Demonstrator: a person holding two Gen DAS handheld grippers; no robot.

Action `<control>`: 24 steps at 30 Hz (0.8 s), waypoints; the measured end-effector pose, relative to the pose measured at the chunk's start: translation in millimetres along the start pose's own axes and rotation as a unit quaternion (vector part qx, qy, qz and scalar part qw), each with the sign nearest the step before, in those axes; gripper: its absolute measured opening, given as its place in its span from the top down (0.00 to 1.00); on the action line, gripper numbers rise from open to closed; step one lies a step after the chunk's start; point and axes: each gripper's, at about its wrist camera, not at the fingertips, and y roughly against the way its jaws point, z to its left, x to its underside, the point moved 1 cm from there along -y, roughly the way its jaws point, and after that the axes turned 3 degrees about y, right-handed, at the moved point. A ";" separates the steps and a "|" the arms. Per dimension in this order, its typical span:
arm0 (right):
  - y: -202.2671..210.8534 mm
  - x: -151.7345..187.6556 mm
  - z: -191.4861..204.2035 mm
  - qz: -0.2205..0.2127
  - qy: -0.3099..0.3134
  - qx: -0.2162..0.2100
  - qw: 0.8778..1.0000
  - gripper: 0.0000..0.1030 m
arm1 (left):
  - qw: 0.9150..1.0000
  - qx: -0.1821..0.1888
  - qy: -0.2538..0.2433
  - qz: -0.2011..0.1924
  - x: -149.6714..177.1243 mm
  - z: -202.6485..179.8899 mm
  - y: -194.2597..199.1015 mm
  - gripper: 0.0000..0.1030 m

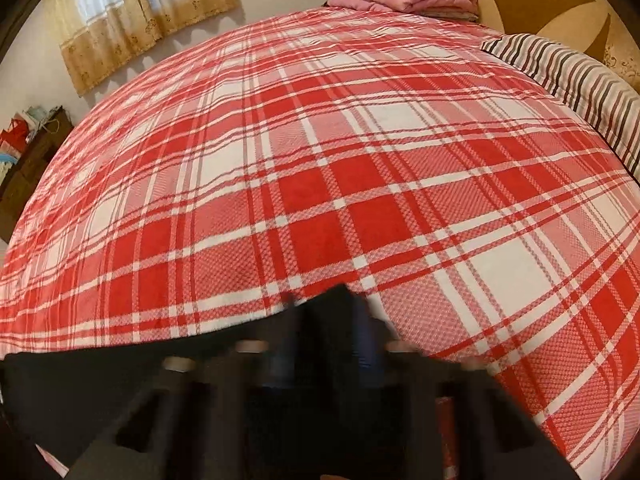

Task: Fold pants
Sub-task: 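Close the left gripper on one leg hem while the right gripper closes on the other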

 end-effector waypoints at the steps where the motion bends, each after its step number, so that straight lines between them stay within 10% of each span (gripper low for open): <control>1: 1.2 0.2 0.7 0.000 0.000 -0.003 1.000 0.92 | 1.000 -0.001 -0.001 0.001 -0.1 0.0 0.0 0.84; 24: 181.7 48.6 26.0 -0.157 0.068 -0.036 0.985 0.94 | 0.997 0.060 0.001 -0.050 -10.4 -0.4 59.5 0.87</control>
